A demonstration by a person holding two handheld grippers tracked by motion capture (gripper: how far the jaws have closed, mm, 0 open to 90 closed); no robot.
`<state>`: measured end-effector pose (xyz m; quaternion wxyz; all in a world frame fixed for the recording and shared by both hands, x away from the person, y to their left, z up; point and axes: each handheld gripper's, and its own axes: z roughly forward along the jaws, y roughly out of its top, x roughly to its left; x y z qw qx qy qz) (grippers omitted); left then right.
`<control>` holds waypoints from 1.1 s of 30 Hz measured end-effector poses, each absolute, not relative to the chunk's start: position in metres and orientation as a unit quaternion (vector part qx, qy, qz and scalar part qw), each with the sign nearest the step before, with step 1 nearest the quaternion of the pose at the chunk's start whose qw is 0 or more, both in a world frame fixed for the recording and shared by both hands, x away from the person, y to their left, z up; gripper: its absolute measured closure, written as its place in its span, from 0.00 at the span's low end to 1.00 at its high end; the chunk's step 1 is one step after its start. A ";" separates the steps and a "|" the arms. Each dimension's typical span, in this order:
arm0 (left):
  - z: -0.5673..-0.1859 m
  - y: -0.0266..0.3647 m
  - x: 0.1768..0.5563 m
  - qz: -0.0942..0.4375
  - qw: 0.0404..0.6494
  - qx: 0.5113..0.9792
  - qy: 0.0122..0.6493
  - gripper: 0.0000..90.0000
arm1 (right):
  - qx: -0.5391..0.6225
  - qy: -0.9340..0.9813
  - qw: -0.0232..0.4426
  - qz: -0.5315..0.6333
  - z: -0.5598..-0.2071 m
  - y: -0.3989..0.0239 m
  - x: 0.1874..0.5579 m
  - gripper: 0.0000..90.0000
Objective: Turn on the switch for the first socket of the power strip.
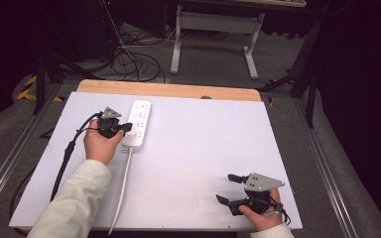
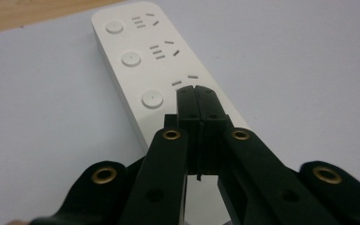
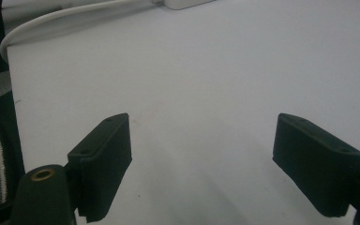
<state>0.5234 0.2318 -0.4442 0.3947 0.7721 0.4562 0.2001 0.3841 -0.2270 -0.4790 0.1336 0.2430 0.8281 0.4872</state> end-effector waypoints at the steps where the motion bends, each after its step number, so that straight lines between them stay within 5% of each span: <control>1: -0.442 0.232 0.522 0.198 0.398 0.772 0.455 1.00 | 0.243 0.828 0.134 0.488 -0.479 -0.227 0.384 0.22; 22: -0.407 0.232 0.501 0.220 0.421 0.776 0.414 0.93 | 0.245 0.827 0.133 0.488 -0.479 -0.227 0.385 0.22; 33: -0.389 0.238 0.480 0.194 0.463 0.771 0.392 0.54 | 0.244 0.826 0.135 0.490 -0.478 -0.227 0.384 0.22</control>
